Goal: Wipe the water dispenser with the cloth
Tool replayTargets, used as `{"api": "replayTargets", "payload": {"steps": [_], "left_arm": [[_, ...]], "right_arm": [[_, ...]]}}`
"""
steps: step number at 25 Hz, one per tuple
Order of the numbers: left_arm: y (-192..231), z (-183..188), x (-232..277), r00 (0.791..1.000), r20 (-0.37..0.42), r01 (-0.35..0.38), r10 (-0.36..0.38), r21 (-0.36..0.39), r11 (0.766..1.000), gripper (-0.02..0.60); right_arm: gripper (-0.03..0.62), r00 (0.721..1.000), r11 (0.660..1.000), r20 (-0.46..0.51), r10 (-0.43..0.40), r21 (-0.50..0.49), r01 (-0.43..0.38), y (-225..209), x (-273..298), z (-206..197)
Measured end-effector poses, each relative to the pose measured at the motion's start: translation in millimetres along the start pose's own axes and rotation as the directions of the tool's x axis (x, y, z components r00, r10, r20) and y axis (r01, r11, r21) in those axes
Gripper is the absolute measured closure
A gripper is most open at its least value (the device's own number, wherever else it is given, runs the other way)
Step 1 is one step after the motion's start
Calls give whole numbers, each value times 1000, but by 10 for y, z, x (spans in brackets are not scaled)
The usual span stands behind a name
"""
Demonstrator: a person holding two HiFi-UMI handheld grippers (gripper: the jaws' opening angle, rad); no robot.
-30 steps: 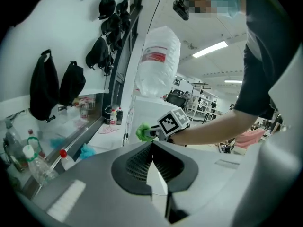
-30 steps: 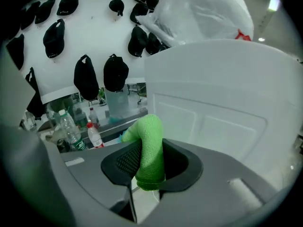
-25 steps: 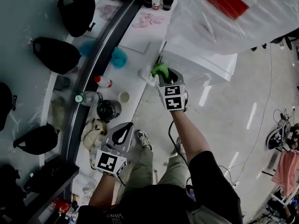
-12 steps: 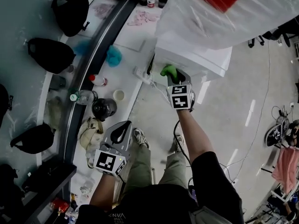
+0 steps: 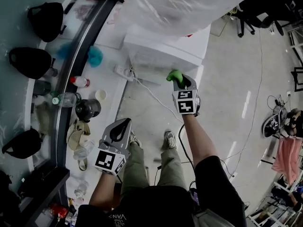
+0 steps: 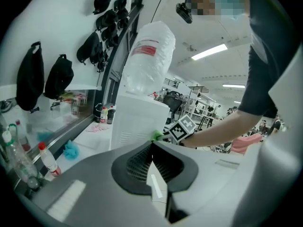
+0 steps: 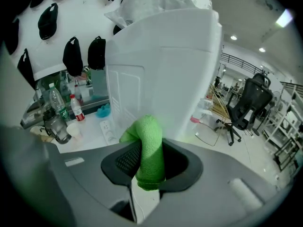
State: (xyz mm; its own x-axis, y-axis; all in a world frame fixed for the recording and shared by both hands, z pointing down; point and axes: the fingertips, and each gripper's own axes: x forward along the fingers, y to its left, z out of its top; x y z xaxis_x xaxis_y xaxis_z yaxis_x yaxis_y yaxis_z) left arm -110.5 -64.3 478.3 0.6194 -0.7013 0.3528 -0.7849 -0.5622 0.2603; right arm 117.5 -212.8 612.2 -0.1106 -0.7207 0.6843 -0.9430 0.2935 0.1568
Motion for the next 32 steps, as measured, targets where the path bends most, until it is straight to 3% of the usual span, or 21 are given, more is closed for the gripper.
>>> {"api": "replayTargets", "payload": {"steps": [7,11,16,22,32], "left_arm": [[-188,-56,120,1000,2,5,-5,-9,1000,580],[-200,-95,129,1000,6,-10,10,-18,1000,580],[-96,-183,62,1000,11,-20,21,-34,999,580],[281,-281,-105,999,-6,-42,42,-34,999,580],[973,-365,-388,997,-17,-75,75,-22,997,580]], "right_arm": [[479,996,996,-32,-79,28,80,-372,-184,-330],[479,996,996,-26,-81,38,82,-356,-245,-401],[480,1000,999,10,9,34,-9,169,-228,-319],[479,993,993,26,118,4,-118,1013,175,-59],[479,987,987,69,147,-81,-142,1801,1015,617]]}}
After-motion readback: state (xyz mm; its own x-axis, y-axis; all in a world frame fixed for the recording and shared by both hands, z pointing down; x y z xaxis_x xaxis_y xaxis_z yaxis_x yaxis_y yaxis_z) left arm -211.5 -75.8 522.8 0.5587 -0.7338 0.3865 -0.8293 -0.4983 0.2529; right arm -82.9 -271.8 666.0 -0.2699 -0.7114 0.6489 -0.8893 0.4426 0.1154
